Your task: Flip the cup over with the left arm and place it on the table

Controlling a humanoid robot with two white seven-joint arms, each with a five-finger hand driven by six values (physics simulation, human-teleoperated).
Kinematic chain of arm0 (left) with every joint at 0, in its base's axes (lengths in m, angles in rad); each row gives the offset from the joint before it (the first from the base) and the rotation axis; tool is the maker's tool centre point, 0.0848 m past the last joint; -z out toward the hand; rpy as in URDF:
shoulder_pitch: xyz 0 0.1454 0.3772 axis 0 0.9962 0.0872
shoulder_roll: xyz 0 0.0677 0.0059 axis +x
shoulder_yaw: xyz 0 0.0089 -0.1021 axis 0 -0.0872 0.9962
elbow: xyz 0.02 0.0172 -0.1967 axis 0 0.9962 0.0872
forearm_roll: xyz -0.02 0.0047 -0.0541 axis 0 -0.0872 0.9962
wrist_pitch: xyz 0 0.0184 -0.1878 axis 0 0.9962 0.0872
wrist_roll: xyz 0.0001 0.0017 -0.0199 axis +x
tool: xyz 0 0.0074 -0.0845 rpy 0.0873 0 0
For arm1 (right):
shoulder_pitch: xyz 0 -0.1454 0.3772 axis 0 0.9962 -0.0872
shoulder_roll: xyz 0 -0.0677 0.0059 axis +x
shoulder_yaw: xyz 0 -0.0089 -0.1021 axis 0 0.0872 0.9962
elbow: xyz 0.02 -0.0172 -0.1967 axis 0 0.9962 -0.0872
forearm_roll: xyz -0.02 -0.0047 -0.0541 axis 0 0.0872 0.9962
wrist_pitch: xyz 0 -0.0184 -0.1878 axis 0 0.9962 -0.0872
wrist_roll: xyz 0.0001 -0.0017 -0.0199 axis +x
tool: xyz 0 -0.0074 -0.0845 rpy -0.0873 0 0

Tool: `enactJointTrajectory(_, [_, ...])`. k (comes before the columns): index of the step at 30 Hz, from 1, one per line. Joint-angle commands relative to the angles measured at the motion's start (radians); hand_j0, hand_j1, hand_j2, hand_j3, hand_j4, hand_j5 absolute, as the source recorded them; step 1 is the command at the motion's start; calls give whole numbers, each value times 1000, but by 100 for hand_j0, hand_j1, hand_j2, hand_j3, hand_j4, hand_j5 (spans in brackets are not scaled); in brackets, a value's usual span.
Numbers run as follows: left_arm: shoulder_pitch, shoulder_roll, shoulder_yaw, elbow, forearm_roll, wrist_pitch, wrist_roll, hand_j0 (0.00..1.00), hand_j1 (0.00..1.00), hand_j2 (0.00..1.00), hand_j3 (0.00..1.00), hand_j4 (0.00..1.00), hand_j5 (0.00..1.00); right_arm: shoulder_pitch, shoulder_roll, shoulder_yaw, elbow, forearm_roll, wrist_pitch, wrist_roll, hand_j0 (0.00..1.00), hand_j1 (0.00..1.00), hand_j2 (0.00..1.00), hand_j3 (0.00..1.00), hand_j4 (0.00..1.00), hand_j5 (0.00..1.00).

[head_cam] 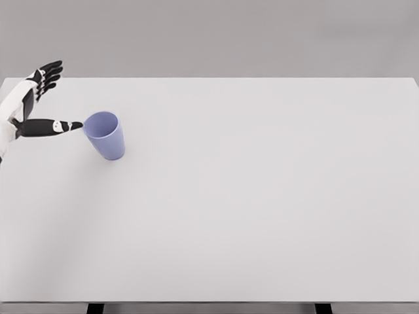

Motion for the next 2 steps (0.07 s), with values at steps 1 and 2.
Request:
enactJointTrajectory(1, [0,16,0,-13,1,-1,0,100,100,100,100,100,100,0,0,0,0,1,0,0,100,100,100,100,100,100])
enactJointTrajectory(2, [0,16,1,-22,-1,-3,2,100,100,100,100,100,100,0,0,0,0,0,0,0,100,100,100,100,100,100])
